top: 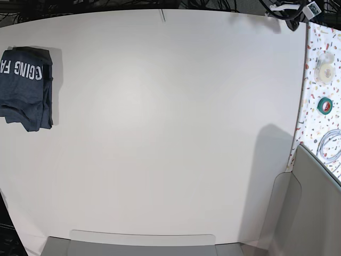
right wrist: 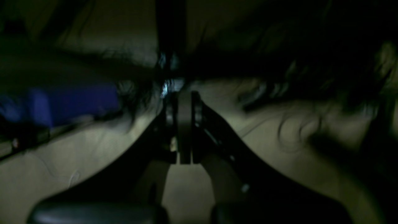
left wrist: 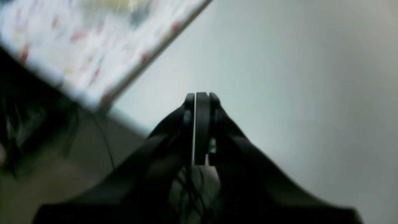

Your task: Layout the t-shirt on the table in an organized manner, then fold the t-shirt properly

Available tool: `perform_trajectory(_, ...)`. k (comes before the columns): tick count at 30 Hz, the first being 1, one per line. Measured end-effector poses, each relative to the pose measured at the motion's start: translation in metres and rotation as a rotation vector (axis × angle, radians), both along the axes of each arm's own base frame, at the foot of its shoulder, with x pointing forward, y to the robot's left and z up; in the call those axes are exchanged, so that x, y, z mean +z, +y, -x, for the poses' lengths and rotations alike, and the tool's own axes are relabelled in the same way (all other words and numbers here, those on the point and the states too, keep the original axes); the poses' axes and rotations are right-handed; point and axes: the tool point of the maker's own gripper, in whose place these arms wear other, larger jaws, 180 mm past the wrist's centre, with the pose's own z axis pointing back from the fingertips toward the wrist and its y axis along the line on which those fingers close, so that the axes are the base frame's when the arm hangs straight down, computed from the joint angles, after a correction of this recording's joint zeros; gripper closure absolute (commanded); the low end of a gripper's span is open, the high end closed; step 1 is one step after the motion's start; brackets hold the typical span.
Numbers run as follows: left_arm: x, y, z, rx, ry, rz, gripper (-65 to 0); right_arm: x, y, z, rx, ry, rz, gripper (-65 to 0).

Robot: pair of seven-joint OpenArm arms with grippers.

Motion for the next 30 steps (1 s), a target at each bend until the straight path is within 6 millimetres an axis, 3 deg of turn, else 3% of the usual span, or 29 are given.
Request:
perform_trajectory(2,-0.034,0.021,0.053,0.215,0.133,0.076,0.0,-0.017,0.002,0.018,-0.024,0.076,-0.02,0.0)
perform_trajectory(4,-0.067,0.033,0.094,0.384,0.257,0.144,0.0,-0.036,0.006,0.026,-0.047,0.129,-0.047,0.0)
perform_trajectory(6,-0.097,0.035,0.122,0.48,0.334,0.211,0.0,-0.057,0.014,0.03,-0.079,0.174,-0.084,0.0)
perform_trajectory(9,-0.139,0.022,0.142,0.503,0.438,0.276,0.0,-0.092,0.032,0.045,-0.11,0.297,-0.152,0.0)
perform_trajectory(12,-0.173,0.002,0.14,0.435,0.515,0.291,0.0,-0.118,0.04,0.04,-0.111,0.34,-0.186,0.0)
perform_trajectory(16,-0.199,-0.023,0.127,0.24,0.556,0.218,0.0,-0.155,0.034,-0.004,-0.076,0.273,-0.152,0.0)
perform_trajectory(20,-0.226,-0.046,0.114,0.004,0.653,0.161,0.0,-0.18,0.067,-0.038,-0.034,0.241,-0.218,0.0)
perform_trajectory(22,-0.24,-0.059,0.11,-0.101,0.714,0.148,0.0,-0.184,0.082,-0.046,-0.02,0.249,-0.252,0.0)
perform_trajectory(24,-0.248,-0.067,0.09,-0.205,0.721,0.109,0.0,-0.188,0.086,-0.05,-0.008,0.265,-0.251,0.0)
perform_trajectory(28,-0.253,-0.077,0.041,-0.382,0.661,0.029,0.0,-0.201,0.055,-0.069,-0.045,0.284,-0.065,0.0)
perform_trajectory(30,-0.253,-0.081,0.027,-0.434,0.647,0.012,0.0,-0.201,0.059,-0.088,-0.049,0.257,-0.057,0.0)
